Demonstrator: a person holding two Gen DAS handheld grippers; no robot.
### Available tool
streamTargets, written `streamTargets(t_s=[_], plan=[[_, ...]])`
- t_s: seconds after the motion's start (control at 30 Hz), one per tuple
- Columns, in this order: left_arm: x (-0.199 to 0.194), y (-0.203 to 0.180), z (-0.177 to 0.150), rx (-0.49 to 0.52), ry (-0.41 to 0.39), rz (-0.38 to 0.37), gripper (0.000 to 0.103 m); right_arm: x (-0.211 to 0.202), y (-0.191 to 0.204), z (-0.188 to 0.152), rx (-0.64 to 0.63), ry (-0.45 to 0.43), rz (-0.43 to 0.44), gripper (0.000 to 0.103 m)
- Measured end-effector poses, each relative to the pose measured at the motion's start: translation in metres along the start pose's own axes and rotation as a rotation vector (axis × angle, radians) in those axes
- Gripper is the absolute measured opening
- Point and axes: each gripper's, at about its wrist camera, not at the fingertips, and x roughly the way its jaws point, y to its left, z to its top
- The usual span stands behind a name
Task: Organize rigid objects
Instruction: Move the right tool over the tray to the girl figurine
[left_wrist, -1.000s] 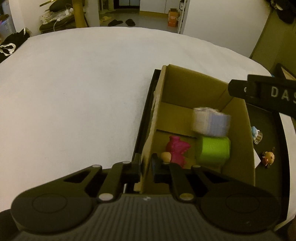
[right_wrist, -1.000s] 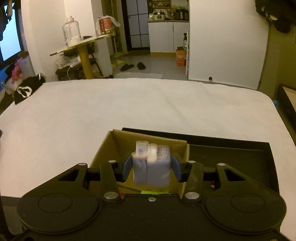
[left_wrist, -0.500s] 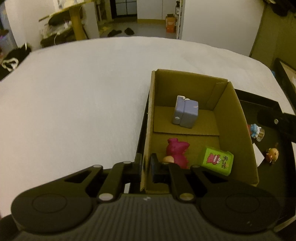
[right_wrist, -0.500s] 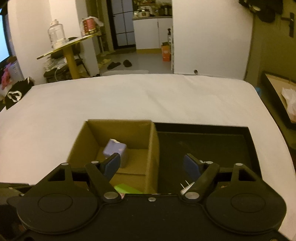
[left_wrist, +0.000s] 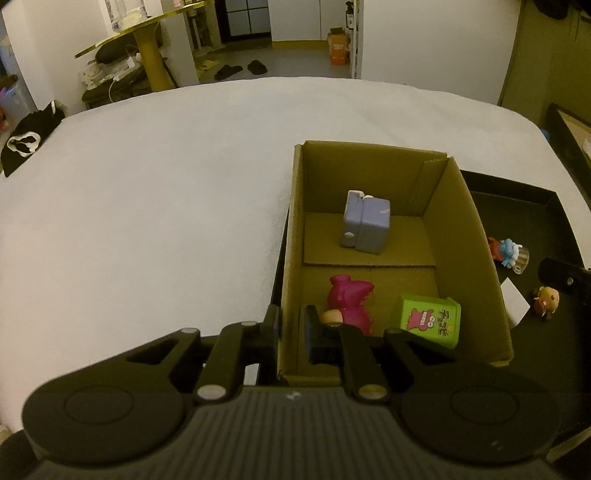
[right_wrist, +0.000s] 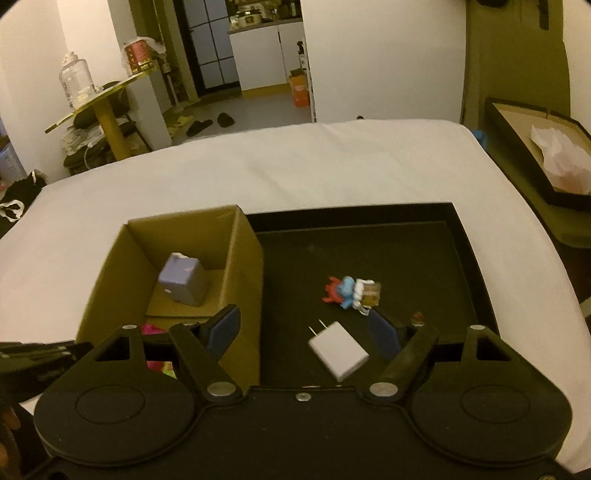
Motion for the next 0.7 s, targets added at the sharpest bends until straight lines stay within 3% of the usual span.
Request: streamTargets(t_s=[0.17, 0.43, 0.7], plan=[[0.002, -0.004, 0.002, 0.007, 0.016, 0.01, 0.019, 0.005, -0.013, -0.003, 0.032, 0.015, 0.003, 0.076], [0.004, -0.017, 0.003, 0.049, 0.017, 0.06, 0.048, 0.022, -0.044, -0.014, 0.103, 0.049, -0.044, 0.075], [0.01, -0.032, 0.006, 0.102, 0.019, 0.118, 0.056, 0.042, -0.073, -0.023, 0.152, 0.084, -0.069, 0.075]])
